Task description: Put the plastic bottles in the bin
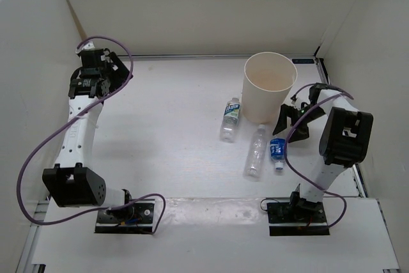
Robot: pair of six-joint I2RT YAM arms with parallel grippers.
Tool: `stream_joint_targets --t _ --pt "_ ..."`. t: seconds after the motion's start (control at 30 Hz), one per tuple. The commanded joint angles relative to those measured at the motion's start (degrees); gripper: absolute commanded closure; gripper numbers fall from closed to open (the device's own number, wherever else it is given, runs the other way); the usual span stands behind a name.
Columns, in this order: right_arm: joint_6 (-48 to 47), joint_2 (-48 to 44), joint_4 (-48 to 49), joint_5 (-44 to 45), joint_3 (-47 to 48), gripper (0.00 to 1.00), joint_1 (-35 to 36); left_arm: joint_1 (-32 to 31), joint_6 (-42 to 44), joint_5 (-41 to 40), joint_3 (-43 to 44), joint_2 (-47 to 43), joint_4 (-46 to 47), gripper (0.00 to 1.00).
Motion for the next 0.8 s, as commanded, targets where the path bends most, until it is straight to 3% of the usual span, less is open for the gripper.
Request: stream_joint_targets --t 0.0,0.4,0.57,0.77 --pt "0.46 2.33 -2.55 -1.58 2.58 0.14 -0.07 0.4 -0.57 -2.0 -0.06 -3.65 -2.14 0.0" --pt "0.9 11.3 -4.4 -0.08 6.01 0.32 -2.79 0.31 -0.39 -5.25 1.0 -5.93 -7.6 0.0" --pt "1.25 9.29 -3.96 -0.44 4.7 0.58 -3.32 0.4 -1.44 -5.17 -0.75 -6.29 -6.46 0.0" --pt "1.43 -1.25 -4.05 0.88 0.04 0.74 -5.6 0.22 -3.99 -2.27 -1.63 -3.13 -1.89 0.0"
